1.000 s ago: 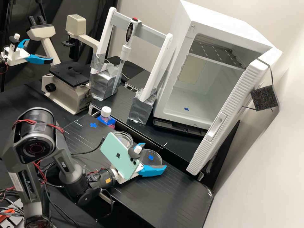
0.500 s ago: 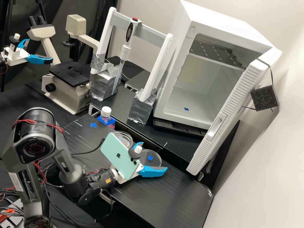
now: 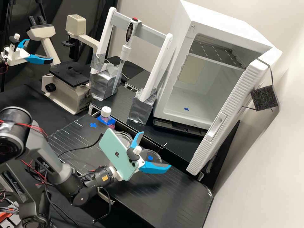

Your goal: Open the lid

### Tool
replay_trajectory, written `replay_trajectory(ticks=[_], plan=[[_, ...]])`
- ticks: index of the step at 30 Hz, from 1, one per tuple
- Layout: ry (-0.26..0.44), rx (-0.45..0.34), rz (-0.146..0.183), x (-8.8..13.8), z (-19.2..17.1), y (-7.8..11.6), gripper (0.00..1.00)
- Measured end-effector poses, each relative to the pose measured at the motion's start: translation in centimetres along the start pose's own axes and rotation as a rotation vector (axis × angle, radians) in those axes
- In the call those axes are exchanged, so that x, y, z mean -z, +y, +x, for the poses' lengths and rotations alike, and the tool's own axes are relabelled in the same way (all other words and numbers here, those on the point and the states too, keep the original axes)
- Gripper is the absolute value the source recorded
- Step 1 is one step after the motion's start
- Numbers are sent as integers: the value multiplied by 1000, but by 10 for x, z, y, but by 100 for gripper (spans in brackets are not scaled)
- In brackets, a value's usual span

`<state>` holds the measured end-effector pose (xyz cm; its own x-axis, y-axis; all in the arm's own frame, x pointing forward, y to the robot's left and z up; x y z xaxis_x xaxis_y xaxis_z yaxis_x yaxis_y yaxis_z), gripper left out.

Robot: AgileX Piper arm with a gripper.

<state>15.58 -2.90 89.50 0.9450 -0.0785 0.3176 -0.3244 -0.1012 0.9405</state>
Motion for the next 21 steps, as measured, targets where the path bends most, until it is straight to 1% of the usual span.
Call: replay_trajectory(ticks=[2,6,8,9,10,11,13,17,21], plan=[[37,-3,8,8,-4,0,100],[110,15,33,24,-16,-9,100],[167,38,42,35,-23,-17,100],[217,48,45,43,-26,-20,100],[231,52,50,46,-27,-21,100],[279,61,66,54,-29,-24,100],[336,81,96,63,-32,-28,100],[387,107,120,71,-33,-35,100],[406,119,108,76,-33,-41,100]])
